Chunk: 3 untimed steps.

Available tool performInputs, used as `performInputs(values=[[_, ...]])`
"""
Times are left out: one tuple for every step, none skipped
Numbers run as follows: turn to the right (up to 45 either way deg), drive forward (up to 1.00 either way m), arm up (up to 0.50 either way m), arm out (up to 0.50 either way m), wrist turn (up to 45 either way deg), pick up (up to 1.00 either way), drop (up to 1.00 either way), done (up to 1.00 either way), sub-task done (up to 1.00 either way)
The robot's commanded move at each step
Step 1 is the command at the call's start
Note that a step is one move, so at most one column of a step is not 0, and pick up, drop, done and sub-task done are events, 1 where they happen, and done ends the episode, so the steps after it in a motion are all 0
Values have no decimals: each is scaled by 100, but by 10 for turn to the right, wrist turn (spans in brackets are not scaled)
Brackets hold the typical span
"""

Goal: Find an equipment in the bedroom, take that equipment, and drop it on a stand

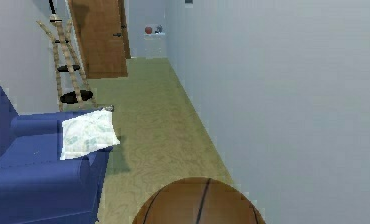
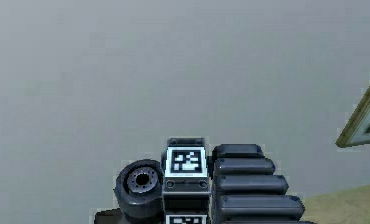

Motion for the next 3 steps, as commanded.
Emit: performInputs(values=[[0,0,0,14,0,0,0,0,0],[0,0,0,0,450,0,0,0,0],[0,0,0,0,450,0,0,0,0]])
